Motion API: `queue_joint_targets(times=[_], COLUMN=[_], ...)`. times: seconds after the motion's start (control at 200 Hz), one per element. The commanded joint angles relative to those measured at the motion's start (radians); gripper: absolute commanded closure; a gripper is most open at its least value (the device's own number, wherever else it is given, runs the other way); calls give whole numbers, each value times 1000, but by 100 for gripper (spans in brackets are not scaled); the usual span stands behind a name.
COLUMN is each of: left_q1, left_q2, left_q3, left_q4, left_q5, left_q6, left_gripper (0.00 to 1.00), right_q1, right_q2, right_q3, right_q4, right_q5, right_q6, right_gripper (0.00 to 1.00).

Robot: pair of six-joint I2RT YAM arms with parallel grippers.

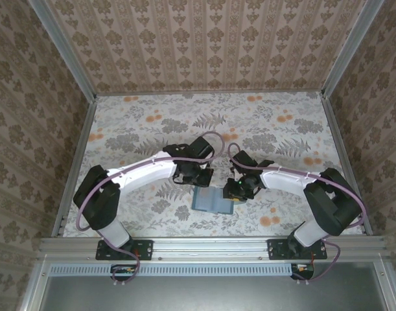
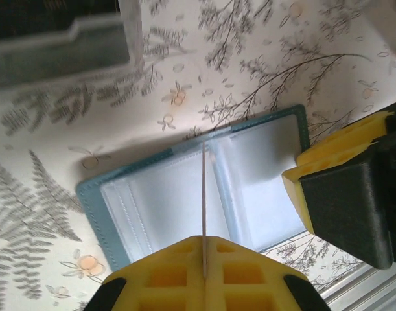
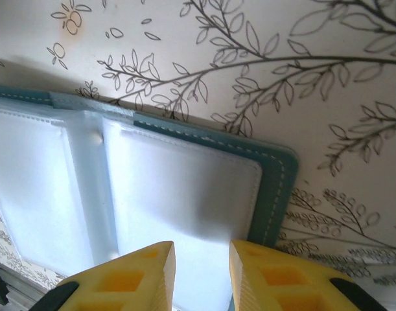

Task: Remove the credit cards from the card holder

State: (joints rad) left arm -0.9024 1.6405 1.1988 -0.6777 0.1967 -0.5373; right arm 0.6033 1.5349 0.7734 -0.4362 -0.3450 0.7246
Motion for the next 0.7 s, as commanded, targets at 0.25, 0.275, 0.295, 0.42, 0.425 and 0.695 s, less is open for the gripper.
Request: queue_joint_targets(times=[0.25, 0.275, 0.295, 0.42, 0.425, 0.695], left_q1=[82, 88, 92, 129, 130, 152], left_q2=[-30, -28, -28, -8, -6, 57], left_q3=[171, 181, 187, 245, 247, 327], left_q4=[-178, -181, -181, -202, -203, -257], left_q5=[4, 1, 0, 22, 24, 46], left_q6=[723, 773, 806, 982, 989, 1424], left_gripper=[100, 100, 100, 100, 100, 100], right_q1=[-16, -17, -18, -32, -32, -49], right_q2=[-102, -108, -115, -136, -136, -218], right_q3=[98, 100, 101, 101, 101, 81], right_q4=[-189, -196, -202, -227, -228, -256], right_q5=[71, 75, 78, 89, 88, 104], right_q6=[-71, -74, -76, -84, -85, -90], right_gripper=[71, 71, 71, 71, 71, 71])
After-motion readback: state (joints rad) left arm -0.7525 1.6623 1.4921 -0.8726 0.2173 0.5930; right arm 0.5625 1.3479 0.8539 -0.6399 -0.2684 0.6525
